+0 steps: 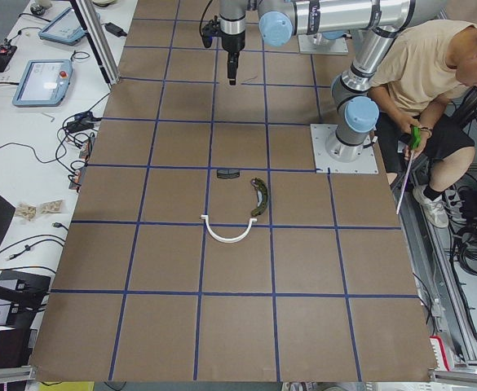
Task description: Place bearing gear from tray to pile
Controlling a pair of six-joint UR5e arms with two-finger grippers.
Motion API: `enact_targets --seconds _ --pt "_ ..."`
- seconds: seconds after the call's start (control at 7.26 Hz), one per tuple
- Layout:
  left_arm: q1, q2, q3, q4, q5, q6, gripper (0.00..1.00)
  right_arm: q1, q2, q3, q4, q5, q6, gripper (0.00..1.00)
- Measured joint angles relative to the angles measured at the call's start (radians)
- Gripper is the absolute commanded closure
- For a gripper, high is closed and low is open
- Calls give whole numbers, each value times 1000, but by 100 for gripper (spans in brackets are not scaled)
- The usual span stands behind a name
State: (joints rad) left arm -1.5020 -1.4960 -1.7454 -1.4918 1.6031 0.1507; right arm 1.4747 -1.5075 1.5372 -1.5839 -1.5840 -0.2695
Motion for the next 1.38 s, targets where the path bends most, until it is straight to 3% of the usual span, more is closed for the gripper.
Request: enact_targets --seconds 0.28,0.83,1.38 --pt "0 -1 -1 3 0 1 0 -186 3 27 -18 -5 -271 0" --pt "0 -5 -2 8 -1 3 0 -538 42 82 -192 -67 -686 0" --pt "0 -3 -3 8 0 18 0 -696 225 112 -388 -48 -952 0"
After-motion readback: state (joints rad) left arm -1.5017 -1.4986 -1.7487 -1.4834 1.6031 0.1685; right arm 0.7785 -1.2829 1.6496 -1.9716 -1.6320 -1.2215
